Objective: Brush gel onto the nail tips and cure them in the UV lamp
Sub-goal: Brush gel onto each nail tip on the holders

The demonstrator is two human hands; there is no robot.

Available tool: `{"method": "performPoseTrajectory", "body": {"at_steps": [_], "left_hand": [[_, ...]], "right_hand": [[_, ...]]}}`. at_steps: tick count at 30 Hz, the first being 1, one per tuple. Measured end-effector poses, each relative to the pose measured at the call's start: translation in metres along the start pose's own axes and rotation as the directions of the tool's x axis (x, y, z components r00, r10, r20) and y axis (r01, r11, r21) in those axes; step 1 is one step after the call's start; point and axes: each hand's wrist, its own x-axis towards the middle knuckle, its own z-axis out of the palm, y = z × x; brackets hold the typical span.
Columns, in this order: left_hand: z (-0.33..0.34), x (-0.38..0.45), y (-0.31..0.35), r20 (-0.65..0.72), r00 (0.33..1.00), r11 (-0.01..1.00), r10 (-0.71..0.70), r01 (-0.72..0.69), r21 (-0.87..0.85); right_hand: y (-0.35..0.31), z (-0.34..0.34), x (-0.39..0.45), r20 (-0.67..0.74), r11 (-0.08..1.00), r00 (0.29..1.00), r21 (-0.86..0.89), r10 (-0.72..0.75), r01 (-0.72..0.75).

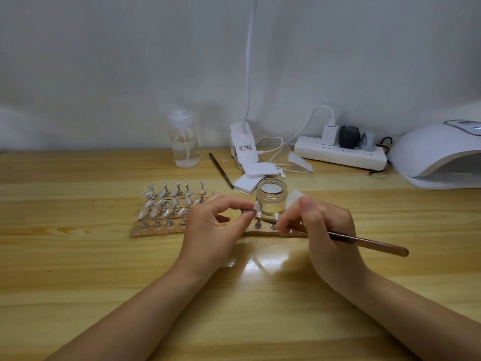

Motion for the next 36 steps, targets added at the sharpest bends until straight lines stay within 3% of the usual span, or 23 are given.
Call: {"method": "performPoseTrajectory", "body": {"at_steps": [3, 7, 15, 21, 29, 36], "left_hand": [[0.0004, 0.0001, 0.0000, -0.005, 1.000, 1.000, -0.001, 0.001, 0.001], [0.0000, 0.0003, -0.0012, -0.004, 1.000, 1.000, 0.007, -0.007, 0.007], [-0.0001, 0.0006, -0.0016, -0.002, 1.000, 1.000, 0.003, -0.003, 0.011], [-0.0004, 0.0003, -0.0012, 0.004, 1.000, 1.000, 0.006, -0.006, 0.014], [-0.0008, 0.0001, -0.0010, 0.006, 1.000, 1.000, 0.004, -0.004, 0.014], [-0.0002, 0.0004, -0.0032, -0.008, 1.000, 1.000, 0.011, -0.011, 0.008]], "right_hand": [[-0.0005, -0.0014, -0.0001, -0.040, 1.000, 0.999, 0.006, 0.013, -0.012], [0.0010, -0.0017, 0.0014, -0.015, 0.992, 0.999, -0.118, 0.032, -0.034], [-0.0012, -0.0013, -0.0006, -0.031, 0.999, 0.999, 0.029, 0.017, -0.016], [0.0017, -0.0013, 0.0009, -0.028, 0.994, 0.999, -0.101, 0.043, -0.045], [-0.0007, -0.0006, -0.0009, -0.042, 0.999, 0.999, 0.039, 0.036, -0.034], [0.0010, -0.0007, 0.0005, -0.018, 0.994, 0.996, -0.071, 0.084, -0.085]]}}
